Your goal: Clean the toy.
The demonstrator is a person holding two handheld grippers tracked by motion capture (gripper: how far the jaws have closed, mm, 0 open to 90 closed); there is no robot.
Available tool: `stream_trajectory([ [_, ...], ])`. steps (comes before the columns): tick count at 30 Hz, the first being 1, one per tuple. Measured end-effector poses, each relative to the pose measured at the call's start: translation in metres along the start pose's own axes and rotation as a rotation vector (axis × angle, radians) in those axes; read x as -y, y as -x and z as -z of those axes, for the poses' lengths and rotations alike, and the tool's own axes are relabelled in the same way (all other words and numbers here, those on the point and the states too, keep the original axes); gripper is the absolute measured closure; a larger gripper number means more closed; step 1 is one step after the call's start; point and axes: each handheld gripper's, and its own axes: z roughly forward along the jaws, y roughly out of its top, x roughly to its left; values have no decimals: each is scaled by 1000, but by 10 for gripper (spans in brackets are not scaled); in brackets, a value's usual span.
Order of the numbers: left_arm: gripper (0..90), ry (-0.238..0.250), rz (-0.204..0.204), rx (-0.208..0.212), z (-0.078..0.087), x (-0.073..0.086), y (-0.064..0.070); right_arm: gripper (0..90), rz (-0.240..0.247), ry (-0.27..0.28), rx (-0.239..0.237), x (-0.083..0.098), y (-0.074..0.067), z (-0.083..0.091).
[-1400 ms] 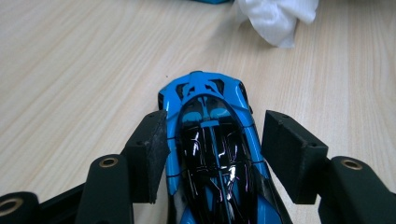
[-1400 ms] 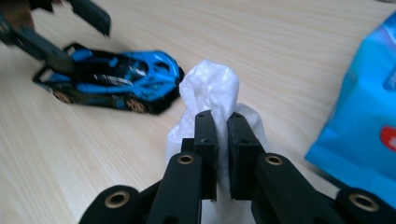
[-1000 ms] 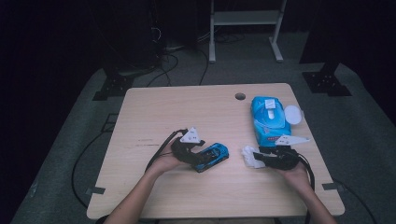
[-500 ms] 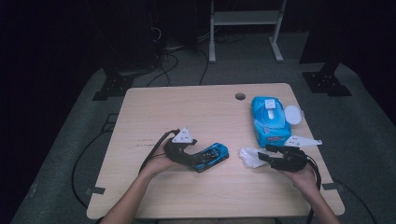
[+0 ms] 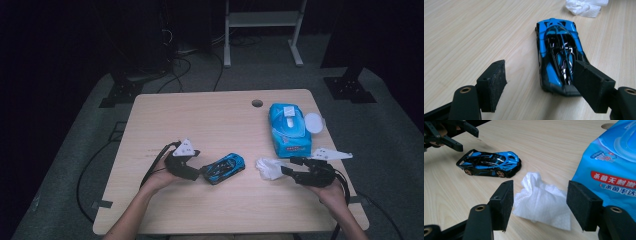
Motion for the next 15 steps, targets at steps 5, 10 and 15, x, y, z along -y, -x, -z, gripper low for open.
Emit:
stream_trajectory([
  [5,262,-1,6,-16,8,8,0,370,-11,-1,1,5,2,4],
  [10,254,-3,21,-30,13,16,-2,366,-18,1,6,8,3,9],
  [15,237,-22,25,-35,15,20,-4,360,-22,-4,9,11,5,11],
])
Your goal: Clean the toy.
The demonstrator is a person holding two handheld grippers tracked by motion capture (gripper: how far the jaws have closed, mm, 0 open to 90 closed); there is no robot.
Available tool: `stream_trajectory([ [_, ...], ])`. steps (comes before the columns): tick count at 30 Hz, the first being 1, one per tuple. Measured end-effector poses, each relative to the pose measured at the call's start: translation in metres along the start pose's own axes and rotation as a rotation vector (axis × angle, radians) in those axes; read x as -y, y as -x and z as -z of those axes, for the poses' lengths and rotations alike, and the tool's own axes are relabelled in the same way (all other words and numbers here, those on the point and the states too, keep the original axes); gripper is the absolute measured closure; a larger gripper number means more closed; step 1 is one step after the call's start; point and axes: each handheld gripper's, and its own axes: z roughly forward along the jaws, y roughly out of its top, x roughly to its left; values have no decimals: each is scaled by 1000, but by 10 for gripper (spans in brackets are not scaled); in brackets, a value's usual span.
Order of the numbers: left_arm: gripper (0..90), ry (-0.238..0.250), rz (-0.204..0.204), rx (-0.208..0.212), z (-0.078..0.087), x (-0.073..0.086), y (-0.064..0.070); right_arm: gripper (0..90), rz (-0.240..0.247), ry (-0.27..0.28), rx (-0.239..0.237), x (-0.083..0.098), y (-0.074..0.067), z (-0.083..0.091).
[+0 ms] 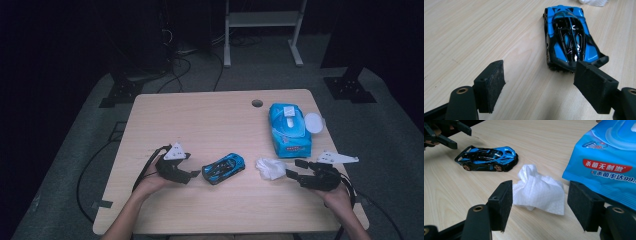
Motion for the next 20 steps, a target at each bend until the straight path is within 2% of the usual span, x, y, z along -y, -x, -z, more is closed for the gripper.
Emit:
stream_trajectory([
  [4,228,9,17,-11,1,4,-1,354,-1,2,4,1,0,2],
  [13,206,-20,21,-29,3,15,-1,337,-5,-1,11,9,1,7],
  [17,200,1,39,-31,5,18,-1,328,-6,11,16,13,2,10],
  [20,196,9,49,-47,5,19,-3,321,-4,20,22,16,2,11],
])
